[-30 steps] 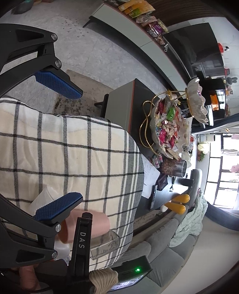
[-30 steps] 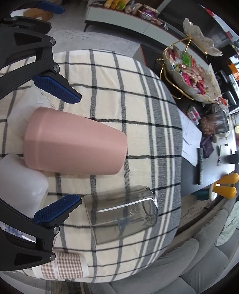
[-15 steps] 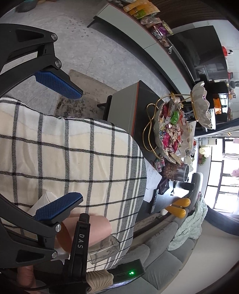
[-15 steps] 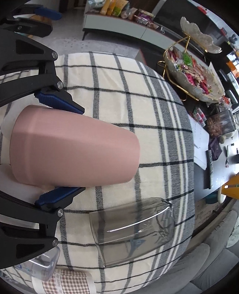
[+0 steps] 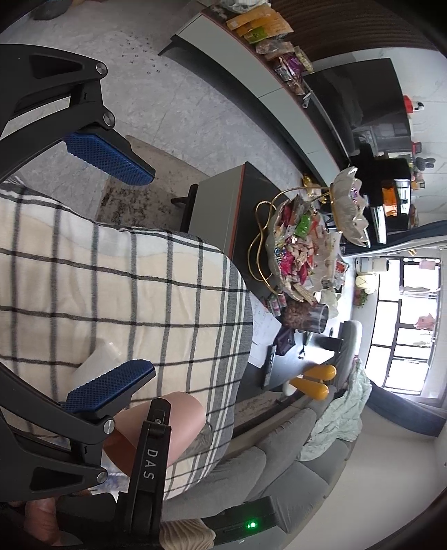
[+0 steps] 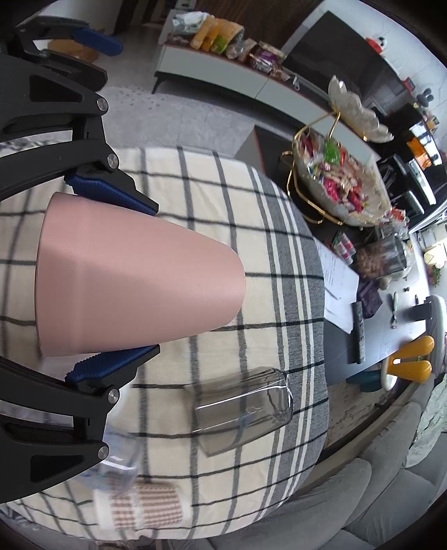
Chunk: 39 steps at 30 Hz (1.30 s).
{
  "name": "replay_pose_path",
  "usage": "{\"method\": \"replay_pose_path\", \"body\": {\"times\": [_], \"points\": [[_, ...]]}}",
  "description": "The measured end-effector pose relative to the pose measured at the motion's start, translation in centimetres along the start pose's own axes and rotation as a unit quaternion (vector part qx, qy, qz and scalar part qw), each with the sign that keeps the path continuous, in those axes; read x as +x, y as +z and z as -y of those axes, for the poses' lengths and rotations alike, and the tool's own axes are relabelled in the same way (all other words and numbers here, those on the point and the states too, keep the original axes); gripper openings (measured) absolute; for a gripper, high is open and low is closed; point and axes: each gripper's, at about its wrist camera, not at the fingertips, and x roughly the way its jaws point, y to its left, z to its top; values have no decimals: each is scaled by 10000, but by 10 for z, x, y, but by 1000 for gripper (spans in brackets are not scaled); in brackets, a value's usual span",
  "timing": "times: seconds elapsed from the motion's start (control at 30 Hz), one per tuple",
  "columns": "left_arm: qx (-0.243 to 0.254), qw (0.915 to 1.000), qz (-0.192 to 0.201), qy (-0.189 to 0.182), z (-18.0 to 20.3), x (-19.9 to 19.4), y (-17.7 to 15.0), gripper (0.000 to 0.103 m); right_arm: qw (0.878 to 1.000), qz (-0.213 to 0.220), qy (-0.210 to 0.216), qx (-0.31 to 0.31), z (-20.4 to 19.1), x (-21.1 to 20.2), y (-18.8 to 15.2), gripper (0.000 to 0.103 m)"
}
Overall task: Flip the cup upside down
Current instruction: 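Lift and tip the pink cup with the right gripper, set it down, open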
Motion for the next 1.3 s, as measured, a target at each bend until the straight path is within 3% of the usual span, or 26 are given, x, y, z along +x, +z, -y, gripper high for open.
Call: {"method": "replay_pose_path", "body": {"times": [0.33,0.73,1.03,1.3], "points": [[7,10000,-18,61,-5,-62,-52,103,9996,-76,270,-23,2,-43,-80,72],[121,9990,-333,289,-3,-80,-126,103,9993,-91,305,207,24,-20,-167,72],[147,9979,-444,457,-10,-78,-150,103,9992,-257,225,183,23,2,-190,72],[106,9982,-433,407,-10,-85,-150,103,9992,-152,356,92,22,-8,-189,73]]}}
